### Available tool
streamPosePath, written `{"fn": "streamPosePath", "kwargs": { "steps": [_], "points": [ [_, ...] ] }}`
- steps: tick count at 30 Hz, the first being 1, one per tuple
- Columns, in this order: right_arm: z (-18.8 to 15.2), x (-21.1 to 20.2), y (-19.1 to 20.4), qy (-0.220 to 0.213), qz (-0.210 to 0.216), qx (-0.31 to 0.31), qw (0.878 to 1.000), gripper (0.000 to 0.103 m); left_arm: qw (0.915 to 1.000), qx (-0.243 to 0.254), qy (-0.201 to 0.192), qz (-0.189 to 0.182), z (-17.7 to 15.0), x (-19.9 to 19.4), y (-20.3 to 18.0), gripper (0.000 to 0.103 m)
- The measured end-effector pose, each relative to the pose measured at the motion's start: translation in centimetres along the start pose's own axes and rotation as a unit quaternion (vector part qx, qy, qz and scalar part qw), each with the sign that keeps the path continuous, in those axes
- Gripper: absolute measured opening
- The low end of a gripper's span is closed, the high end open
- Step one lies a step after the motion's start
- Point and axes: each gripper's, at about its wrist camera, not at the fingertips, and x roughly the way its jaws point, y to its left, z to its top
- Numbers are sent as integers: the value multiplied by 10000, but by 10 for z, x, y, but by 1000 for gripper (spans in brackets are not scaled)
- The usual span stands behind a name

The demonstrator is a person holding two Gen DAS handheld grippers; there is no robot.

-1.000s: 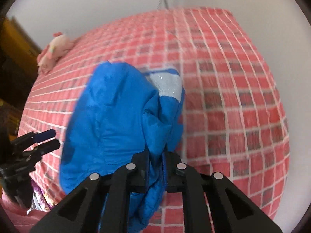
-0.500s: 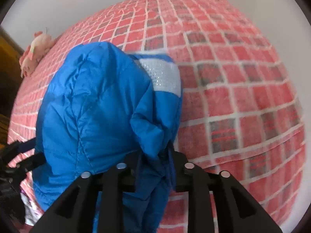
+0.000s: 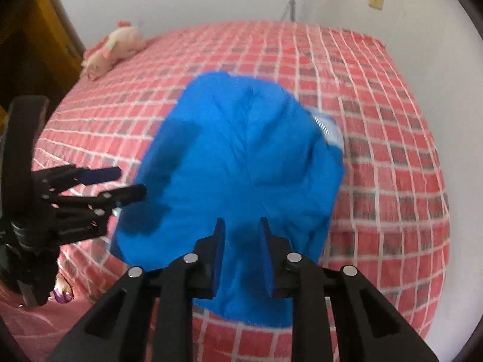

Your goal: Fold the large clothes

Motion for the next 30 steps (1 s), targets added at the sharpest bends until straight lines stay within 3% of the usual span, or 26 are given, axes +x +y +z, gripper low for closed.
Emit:
{"fn": "streamPosePath", "kwargs": {
  "steps": [6,10,14,17,18,19,23,30],
  "points": [
    [-29,29,-24,229,83,434,9988,10,9999,-36,97,-99,-8,14,-2,61],
    [-49,60,-36,287,272,824,9958,9,9998,73,161,-19,-14,27,-7,66],
    [-49,61,-34,300,193,857,9957,9,9996,-20,262,-42,-14,35,-2,68],
    [-39,44,-37,371,308,871,9950,9,9990,-167,377,-180,-8,29,4,64],
    [-36,34,-39,290,391,880,9949,12,9990,-189,363,-179,-5,24,6,58],
    [-32,21,-40,145,457,864,9951,13,9993,-181,281,-151,-2,16,8,54],
    [1,-8,-45,-467,465,796,9947,21,9996,-217,-174,-99,21,-10,12,54],
    [63,18,-41,-711,192,718,9947,21,9987,-283,-412,59,58,2,-5,49]
  ]
}}
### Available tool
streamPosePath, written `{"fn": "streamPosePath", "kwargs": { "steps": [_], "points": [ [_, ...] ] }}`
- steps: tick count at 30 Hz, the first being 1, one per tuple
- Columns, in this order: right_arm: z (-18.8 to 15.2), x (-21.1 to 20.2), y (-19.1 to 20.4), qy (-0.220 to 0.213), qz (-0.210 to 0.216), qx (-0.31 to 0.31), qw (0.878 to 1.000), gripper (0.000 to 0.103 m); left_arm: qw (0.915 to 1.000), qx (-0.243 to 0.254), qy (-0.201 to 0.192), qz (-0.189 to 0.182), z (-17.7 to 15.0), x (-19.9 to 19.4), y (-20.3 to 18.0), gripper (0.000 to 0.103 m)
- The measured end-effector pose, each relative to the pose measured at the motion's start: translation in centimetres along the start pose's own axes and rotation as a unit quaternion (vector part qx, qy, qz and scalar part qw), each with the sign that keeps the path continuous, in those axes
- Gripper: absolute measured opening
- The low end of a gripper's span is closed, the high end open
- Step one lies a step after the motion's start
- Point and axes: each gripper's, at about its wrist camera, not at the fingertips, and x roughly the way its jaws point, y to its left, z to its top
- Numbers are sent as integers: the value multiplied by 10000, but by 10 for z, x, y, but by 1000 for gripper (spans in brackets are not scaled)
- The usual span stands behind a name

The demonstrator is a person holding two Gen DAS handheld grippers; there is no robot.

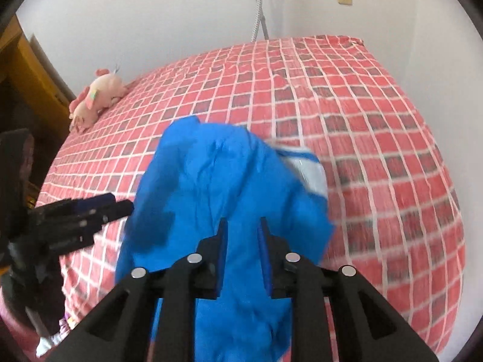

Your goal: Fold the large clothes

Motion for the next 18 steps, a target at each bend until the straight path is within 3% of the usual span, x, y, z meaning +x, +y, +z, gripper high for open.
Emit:
{"fn": "streamPosePath", "kwargs": {
  "steps": [5,18],
  "points": [
    [6,22,-8,19,-360,74,9993,21,9999,33,31,164,1,24,-12,43],
    [-4,72,-36,113,-111,419,9990,22,9991,363,121,164,4,58,-13,45]
  ]
}}
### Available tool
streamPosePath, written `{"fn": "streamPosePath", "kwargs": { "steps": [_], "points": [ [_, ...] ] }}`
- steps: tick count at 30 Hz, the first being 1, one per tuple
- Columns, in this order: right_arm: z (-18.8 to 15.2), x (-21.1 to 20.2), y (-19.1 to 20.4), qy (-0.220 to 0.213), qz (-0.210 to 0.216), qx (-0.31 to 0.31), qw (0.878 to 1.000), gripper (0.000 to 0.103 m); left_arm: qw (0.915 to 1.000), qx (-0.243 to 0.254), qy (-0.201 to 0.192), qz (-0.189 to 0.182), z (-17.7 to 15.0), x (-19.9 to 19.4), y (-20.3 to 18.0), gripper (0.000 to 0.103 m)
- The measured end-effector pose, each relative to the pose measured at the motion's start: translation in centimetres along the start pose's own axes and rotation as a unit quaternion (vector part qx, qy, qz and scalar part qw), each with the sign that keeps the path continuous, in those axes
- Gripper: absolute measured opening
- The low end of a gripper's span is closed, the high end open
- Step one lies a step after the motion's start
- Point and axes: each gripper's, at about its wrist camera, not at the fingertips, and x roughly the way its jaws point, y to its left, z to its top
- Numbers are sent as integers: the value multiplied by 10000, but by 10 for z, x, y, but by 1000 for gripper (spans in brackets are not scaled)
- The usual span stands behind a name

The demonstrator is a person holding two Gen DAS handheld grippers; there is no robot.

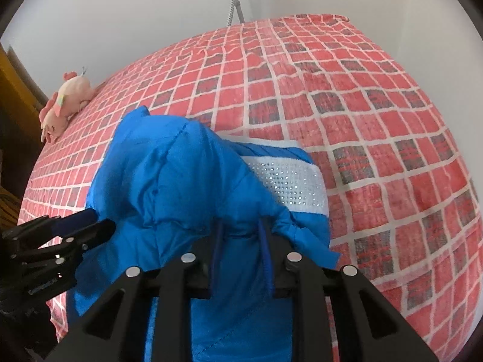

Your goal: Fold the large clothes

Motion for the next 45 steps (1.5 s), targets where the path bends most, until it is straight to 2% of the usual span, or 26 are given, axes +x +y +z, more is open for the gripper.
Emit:
{"fn": "streamPosePath", "kwargs": {
  "steps": [11,21,31,35,37,38,40,43,45],
  "points": [
    [3,19,-6,41,53,7,10000,22,10000,95,8,-19,8,18,-1,46],
    [-1,22,-4,-117,-55,-78,9999,22,10000,81,4,-34,7,24,0,47],
    [-6,25,-4,-395,-86,-42,9992,22,9998,-12,-200,16,4,28,1,48],
    [-3,17,-6,-328,78,33,9994,23,9997,-26,-233,-19,4,24,3,48],
    [-4,3,-9,-334,226,172,9990,28,9997,-101,-233,-34,3,15,8,50],
    [-6,-9,-11,-374,307,240,9985,35,9995,-191,-235,-54,1,8,13,51],
    [-11,-24,-14,-417,361,330,9979,45,9986,-448,-289,-77,-6,-9,27,67],
    [-24,-48,-20,-392,392,404,9976,55,9969,-723,-291,-78,-22,-26,48,70],
    [-34,-61,-24,-304,220,371,9986,75,9954,-918,-134,-223,-38,-32,62,74]
  ]
}}
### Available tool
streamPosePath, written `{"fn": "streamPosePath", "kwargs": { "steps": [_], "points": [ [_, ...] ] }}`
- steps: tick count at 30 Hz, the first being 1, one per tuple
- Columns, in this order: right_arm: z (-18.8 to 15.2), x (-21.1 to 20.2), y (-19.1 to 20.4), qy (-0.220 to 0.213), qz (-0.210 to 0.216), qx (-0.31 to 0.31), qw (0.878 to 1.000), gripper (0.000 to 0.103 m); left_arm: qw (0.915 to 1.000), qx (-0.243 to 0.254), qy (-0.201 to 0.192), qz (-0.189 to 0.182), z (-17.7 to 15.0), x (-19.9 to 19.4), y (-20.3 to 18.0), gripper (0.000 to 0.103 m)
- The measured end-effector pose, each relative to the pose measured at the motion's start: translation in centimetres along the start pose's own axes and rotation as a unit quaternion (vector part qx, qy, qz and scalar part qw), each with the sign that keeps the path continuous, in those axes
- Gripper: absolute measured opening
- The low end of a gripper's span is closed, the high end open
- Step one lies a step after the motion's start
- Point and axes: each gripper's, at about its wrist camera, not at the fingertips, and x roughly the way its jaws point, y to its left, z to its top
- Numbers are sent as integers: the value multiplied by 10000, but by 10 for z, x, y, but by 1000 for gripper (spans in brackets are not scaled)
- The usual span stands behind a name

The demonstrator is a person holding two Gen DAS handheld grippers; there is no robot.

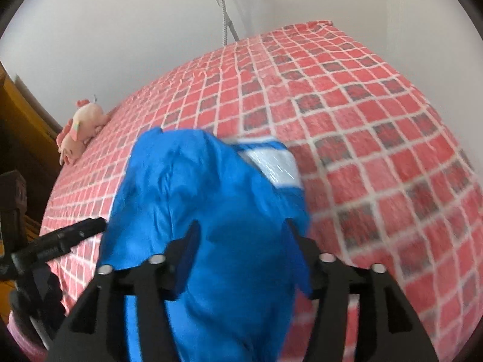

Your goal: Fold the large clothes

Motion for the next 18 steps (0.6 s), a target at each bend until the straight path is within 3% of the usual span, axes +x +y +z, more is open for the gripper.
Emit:
{"fn": "streamPosePath", "kwargs": {
  "steps": [6,18],
  "points": [
    [-28,-5,-19,677,580,256,9957,82,9977,-411,327,-440,-31,-4,27,80],
    [-53,38,-24,1491,1311,619,9781,84,9883,-543,737,-1218,-48,29,17,91]
  ]
}}
